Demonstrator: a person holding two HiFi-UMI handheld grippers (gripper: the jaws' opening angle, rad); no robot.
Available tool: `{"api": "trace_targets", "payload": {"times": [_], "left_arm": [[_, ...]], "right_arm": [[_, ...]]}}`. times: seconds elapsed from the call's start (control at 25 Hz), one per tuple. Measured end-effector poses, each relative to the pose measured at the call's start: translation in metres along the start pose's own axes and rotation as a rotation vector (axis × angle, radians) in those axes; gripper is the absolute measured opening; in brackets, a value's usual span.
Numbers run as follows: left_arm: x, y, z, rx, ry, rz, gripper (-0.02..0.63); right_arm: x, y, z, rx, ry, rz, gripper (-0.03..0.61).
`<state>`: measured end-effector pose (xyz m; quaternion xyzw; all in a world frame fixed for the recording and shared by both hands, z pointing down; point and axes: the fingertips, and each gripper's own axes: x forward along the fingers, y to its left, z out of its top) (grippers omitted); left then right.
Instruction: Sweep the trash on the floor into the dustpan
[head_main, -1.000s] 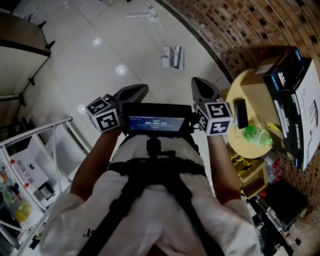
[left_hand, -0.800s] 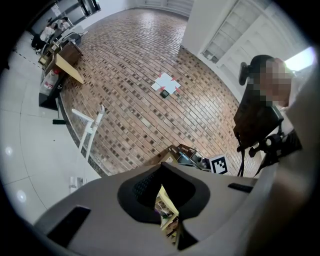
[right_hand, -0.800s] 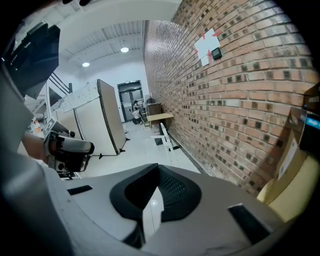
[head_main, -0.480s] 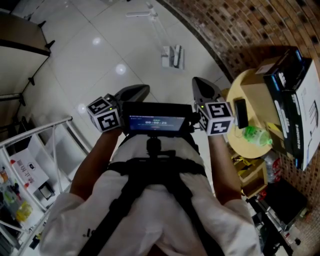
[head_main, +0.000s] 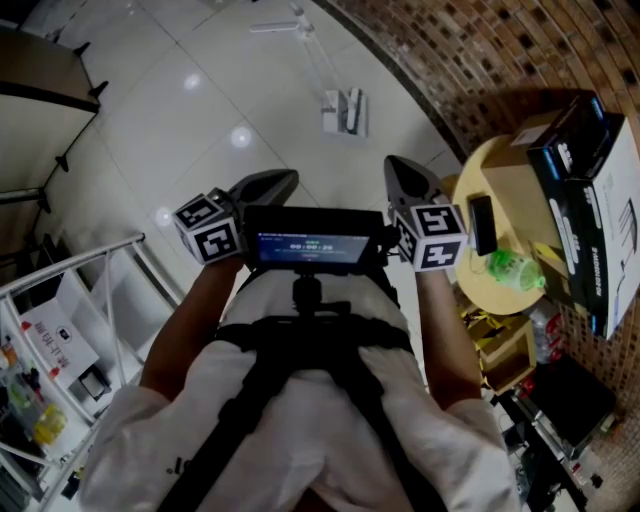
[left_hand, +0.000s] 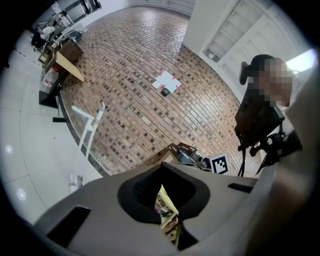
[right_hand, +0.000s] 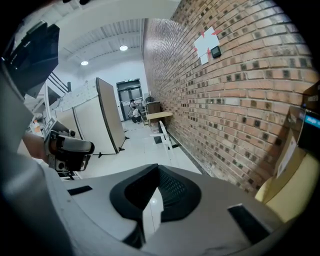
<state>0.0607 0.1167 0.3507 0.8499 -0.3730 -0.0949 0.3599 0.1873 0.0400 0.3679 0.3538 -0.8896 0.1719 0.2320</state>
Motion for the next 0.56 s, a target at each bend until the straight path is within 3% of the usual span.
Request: {"api": "trace_targets", "payload": {"times": [0.56], "left_arm": [[0.0004,0.0018,-0.0032,-0.012,0.009,0.004,0.003]], "right_arm": [[0.0001,-0.0006,-0.004,-0.001,0.008,-0.002,0.0]]}}
